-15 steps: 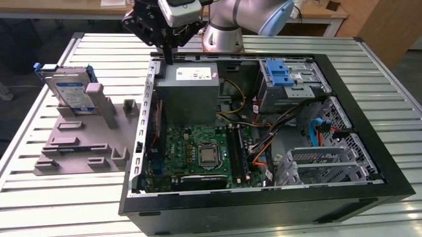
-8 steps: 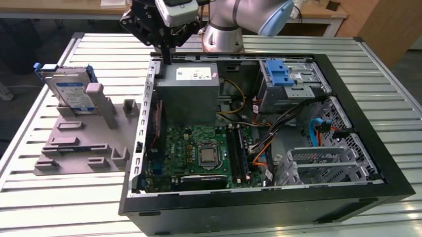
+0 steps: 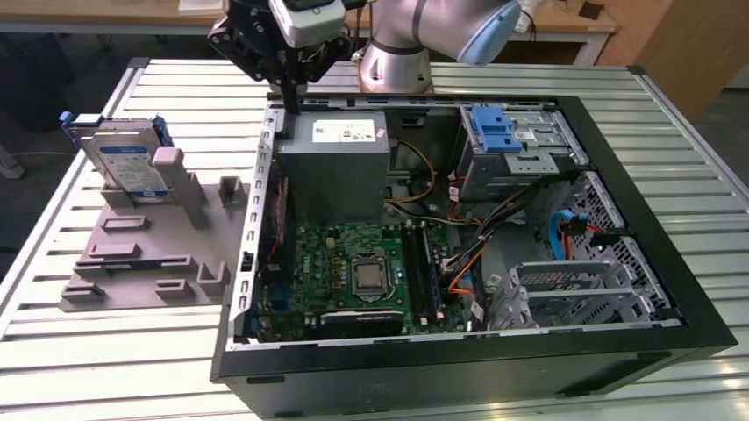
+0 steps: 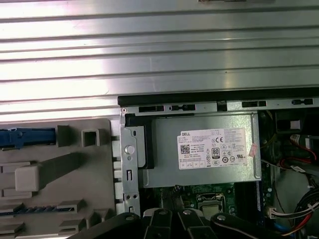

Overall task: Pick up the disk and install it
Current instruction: 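Reach for the disk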

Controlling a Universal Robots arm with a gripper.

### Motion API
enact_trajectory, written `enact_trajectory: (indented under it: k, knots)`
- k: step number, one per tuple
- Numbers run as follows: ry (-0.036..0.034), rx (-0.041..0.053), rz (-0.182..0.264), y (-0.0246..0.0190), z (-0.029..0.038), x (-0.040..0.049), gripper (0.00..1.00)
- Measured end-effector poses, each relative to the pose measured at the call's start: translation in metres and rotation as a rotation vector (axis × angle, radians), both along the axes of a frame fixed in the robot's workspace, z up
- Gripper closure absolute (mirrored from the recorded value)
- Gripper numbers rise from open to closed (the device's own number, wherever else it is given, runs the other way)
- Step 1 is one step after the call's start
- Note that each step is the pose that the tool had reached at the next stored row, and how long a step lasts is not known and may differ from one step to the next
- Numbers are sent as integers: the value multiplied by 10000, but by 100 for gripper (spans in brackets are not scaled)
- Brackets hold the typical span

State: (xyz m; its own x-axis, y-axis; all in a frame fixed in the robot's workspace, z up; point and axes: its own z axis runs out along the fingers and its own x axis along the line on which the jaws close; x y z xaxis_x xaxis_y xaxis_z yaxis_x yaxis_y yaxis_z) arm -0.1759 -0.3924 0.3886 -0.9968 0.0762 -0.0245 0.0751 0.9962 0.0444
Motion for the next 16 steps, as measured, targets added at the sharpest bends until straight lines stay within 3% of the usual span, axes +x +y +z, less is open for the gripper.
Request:
enact_trajectory:
  k: [16]
  knots:
    - [0,0,-1,16,-3,-48,89]
